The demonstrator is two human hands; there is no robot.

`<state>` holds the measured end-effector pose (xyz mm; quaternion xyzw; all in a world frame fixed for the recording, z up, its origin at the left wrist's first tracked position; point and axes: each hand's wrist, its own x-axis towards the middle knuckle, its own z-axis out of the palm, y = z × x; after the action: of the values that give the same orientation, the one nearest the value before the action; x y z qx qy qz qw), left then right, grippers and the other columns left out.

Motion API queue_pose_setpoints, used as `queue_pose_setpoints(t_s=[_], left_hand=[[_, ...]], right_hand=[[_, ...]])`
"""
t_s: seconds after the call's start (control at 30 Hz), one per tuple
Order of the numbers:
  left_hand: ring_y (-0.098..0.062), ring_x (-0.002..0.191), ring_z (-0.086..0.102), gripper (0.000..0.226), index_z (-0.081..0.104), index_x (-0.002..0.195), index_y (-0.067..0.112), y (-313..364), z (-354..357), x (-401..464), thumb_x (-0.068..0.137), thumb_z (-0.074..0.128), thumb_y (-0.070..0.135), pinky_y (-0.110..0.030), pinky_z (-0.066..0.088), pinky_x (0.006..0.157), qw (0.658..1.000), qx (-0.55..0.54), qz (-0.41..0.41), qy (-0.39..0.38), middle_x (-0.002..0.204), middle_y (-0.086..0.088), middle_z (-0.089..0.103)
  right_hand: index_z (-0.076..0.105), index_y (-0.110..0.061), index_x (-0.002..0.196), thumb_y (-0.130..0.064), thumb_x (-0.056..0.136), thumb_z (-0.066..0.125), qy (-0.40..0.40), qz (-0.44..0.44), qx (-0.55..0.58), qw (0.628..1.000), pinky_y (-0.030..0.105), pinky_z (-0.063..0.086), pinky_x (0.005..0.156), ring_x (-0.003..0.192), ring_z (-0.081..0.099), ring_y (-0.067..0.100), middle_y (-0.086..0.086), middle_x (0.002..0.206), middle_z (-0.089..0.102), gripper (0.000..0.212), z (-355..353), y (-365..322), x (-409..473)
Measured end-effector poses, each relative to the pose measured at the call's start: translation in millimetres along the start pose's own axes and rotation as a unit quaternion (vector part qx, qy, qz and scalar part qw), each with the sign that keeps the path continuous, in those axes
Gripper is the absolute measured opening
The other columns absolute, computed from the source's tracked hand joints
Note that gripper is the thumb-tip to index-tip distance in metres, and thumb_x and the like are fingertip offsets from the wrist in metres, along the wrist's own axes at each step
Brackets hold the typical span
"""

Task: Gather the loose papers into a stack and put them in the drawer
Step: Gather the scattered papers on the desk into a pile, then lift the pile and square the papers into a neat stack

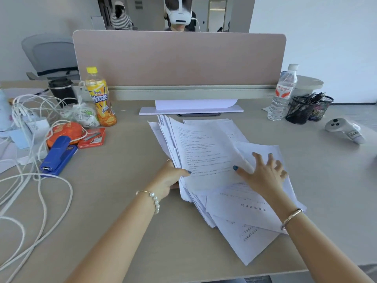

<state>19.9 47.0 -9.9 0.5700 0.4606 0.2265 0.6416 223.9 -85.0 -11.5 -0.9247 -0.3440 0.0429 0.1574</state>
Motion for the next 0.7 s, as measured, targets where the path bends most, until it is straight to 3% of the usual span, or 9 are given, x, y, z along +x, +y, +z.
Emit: queue_pose_setpoints(t_s=[0.07, 0.2, 0.27, 0.33, 0.4, 0.43, 0.5, 0.57, 0.7], left_hand=[[-0.023, 0.102, 0.063, 0.048, 0.055, 0.119, 0.008, -3.6, 2.6, 1.4, 0.073, 0.066, 0.000, -0.028, 0.051, 0.069, 1.000, -0.002, 0.000, -0.005, 0.117, -0.008, 0.066], [-0.025, 0.092, 0.068, 0.040, 0.059, 0.114, 0.007, 1.0, 7.8, 1.6, 0.075, 0.066, 0.003, -0.034, 0.057, 0.067, 0.997, -0.050, -0.014, -0.053, 0.106, -0.010, 0.071], [-0.017, 0.073, 0.070, 0.024, 0.065, 0.101, 0.006, 6.6, 14.3, -3.5, 0.078, 0.065, 0.002, -0.024, 0.057, 0.055, 0.995, -0.065, -0.011, -0.070, 0.083, -0.004, 0.074], [-0.010, 0.058, 0.066, 0.014, 0.066, 0.085, 0.007, 9.6, 18.9, -6.5, 0.079, 0.062, -0.005, -0.014, 0.049, 0.043, 0.997, -0.054, 0.003, -0.049, 0.063, 0.004, 0.071], [-0.015, 0.068, 0.064, 0.019, 0.064, 0.081, 0.006, 8.8, 19.4, -7.0, 0.077, 0.059, -0.012, -0.018, 0.052, 0.055, 0.999, -0.045, 0.013, -0.024, 0.070, 0.000, 0.073], [-0.019, 0.076, 0.063, 0.022, 0.063, 0.086, 0.006, 8.1, 18.8, -7.4, 0.077, 0.058, -0.013, -0.022, 0.052, 0.065, 0.999, -0.040, 0.024, -0.012, 0.083, -0.005, 0.072], [-0.019, 0.083, 0.061, 0.027, 0.059, 0.097, 0.007, 8.2, 15.4, -10.1, 0.079, 0.057, -0.012, -0.026, 0.048, 0.074, 0.998, -0.030, 0.056, 0.013, 0.096, -0.005, 0.066], [-0.010, 0.081, 0.060, 0.028, 0.057, 0.102, 0.010, 11.7, 8.9, -13.7, 0.081, 0.058, -0.008, -0.020, 0.048, 0.069, 0.994, -0.027, 0.104, 0.020, 0.093, 0.002, 0.064], [-0.003, 0.092, 0.066, 0.033, 0.060, 0.108, 0.022, 23.1, -10.5, -19.3, 0.084, 0.060, 0.000, -0.018, 0.052, 0.082, 0.982, -0.023, 0.186, -0.032, 0.097, 0.018, 0.068]], right_hand=[[0.026, -0.026, 0.143, -0.069, 0.080, 0.041, -0.028, 0.015, -0.008, 0.999, 0.048, 0.020, 0.108, 0.137, 0.021, 0.037, 0.014, 0.150, 0.027, 0.078, 0.0, 9.3, -0.3], [0.026, -0.018, 0.143, -0.063, 0.082, 0.045, -0.024, -0.056, 0.042, 0.997, 0.043, 0.024, 0.107, 0.136, 0.024, 0.030, 0.007, 0.148, 0.035, 0.078, 3.7, 5.4, -6.1], [0.024, -0.018, 0.144, -0.062, 0.081, 0.051, -0.038, -0.086, 0.087, 0.992, 0.041, 0.025, 0.107, 0.135, 0.028, 0.028, 0.007, 0.146, 0.038, 0.082, 3.9, -5.5, -11.0], [0.022, -0.024, 0.145, -0.062, 0.078, 0.056, -0.080, -0.084, 0.164, 0.980, 0.039, 0.039, 0.098, 0.120, 0.042, 0.026, 0.007, 0.137, 0.043, 0.084, 0.7, -14.8, -13.8], [0.022, -0.029, 0.144, -0.060, 0.076, 0.060, -0.110, -0.076, 0.234, 0.963, 0.035, 0.044, 0.081, 0.104, 0.050, 0.023, 0.005, 0.133, 0.045, 0.083, -4.9, -15.6, -13.5], [0.024, -0.030, 0.143, -0.059, 0.076, 0.061, -0.107, -0.077, 0.248, 0.960, 0.034, 0.043, 0.082, 0.108, 0.050, 0.023, 0.003, 0.136, 0.044, 0.083, -6.7, -12.1, -11.5], [0.026, -0.028, 0.144, -0.056, 0.075, 0.064, -0.060, -0.083, 0.247, 0.964, 0.039, 0.038, 0.100, 0.130, 0.038, 0.023, 0.001, 0.146, 0.039, 0.084, -10.5, 0.4, -6.5], [0.021, -0.025, 0.147, -0.057, 0.074, 0.064, 0.000, -0.060, 0.233, 0.971, 0.044, 0.025, 0.113, 0.140, 0.026, 0.024, 0.001, 0.152, 0.032, 0.090, -15.0, 14.2, -2.1], [0.009, -0.026, 0.150, -0.057, 0.071, 0.068, -0.033, -0.011, 0.348, 0.937, 0.039, 0.032, 0.109, 0.141, 0.030, 0.023, 0.000, 0.155, 0.028, 0.103, -24.3, 25.0, 7.8]])
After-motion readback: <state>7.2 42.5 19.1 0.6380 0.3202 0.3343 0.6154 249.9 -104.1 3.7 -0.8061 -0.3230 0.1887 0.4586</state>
